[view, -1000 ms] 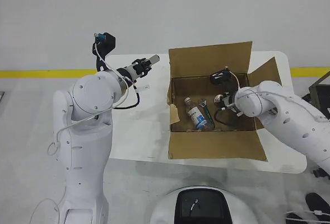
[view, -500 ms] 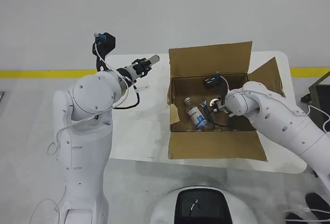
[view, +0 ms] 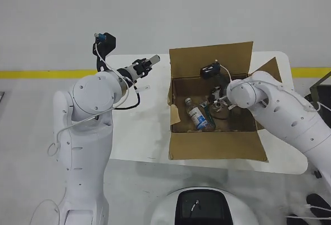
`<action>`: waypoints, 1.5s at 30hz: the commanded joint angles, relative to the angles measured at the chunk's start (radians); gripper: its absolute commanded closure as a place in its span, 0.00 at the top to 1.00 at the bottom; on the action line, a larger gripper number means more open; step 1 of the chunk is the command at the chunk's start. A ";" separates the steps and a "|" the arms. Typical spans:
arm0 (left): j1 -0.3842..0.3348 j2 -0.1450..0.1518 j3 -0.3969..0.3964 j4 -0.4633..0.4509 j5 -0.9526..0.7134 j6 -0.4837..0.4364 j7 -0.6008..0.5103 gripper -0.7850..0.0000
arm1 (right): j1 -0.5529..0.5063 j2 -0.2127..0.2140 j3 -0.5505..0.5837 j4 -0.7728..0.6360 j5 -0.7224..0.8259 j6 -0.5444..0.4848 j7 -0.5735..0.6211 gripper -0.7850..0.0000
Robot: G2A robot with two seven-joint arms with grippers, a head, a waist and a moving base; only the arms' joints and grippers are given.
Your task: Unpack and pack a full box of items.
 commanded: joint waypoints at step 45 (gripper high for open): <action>0.000 0.000 0.000 0.000 0.000 0.000 0.000 1.00 | -0.699 0.227 1.049 -0.359 0.222 -0.395 -0.176 0.00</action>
